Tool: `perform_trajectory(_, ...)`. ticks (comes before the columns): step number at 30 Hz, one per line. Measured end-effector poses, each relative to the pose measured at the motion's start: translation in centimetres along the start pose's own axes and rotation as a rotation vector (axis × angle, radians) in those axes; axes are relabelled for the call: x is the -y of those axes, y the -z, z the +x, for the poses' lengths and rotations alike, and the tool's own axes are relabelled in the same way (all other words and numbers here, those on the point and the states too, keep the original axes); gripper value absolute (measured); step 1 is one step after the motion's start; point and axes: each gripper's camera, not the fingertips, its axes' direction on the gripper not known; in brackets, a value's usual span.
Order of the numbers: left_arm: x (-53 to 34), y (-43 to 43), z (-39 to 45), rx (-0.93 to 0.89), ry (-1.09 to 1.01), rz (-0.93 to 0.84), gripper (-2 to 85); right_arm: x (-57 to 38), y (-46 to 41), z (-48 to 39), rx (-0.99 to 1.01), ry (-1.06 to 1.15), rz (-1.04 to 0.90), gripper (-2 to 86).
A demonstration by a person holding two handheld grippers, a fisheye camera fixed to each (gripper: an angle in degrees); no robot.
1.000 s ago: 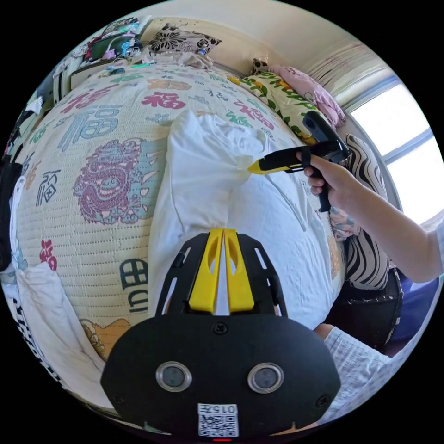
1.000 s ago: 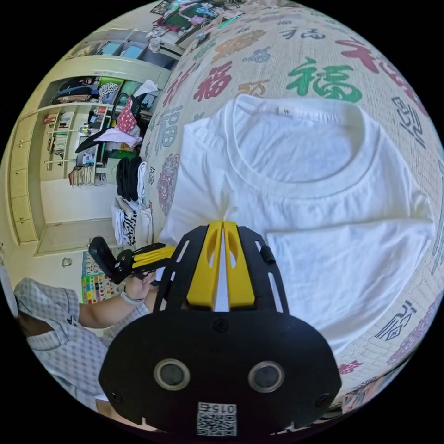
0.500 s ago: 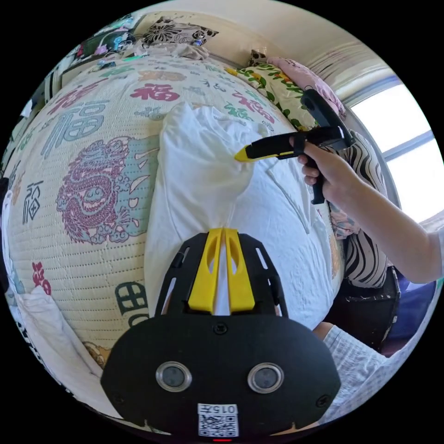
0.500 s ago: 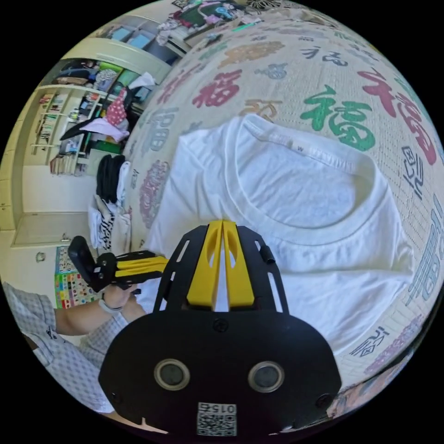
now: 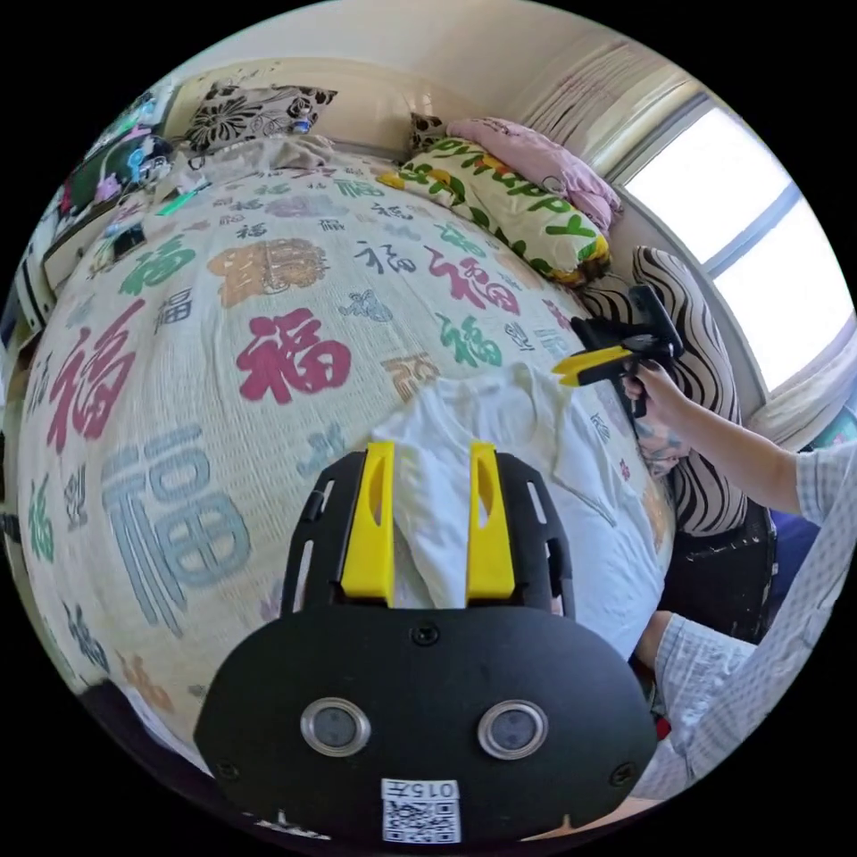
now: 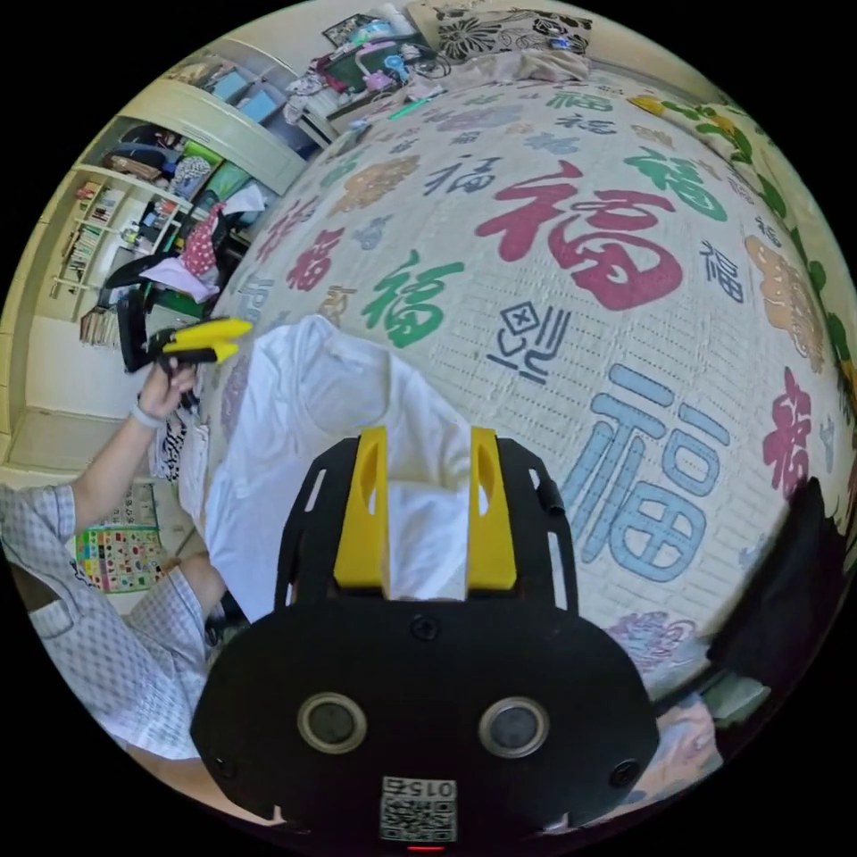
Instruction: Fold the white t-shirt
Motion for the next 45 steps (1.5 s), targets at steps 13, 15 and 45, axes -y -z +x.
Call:
perform_trajectory(13,4.2,-7.3,0.8,0.042,-0.105,-0.354,1.0,-4.1,1.1,-2.4,-0.064,0.087,-0.229,3.0)
perform_trajectory(15,3.9,-6.7,1.1,0.061,-0.090,-0.325,0.4,-5.1,2.2,-2.2,-0.046,0.048,-0.204,2.2)
perform_trajectory(45,-43.8,6.8,28.7,0.046,-0.392,-0.162,-0.2,-58.4,4.8,-27.1,0.040,0.180,-0.031,-0.5)
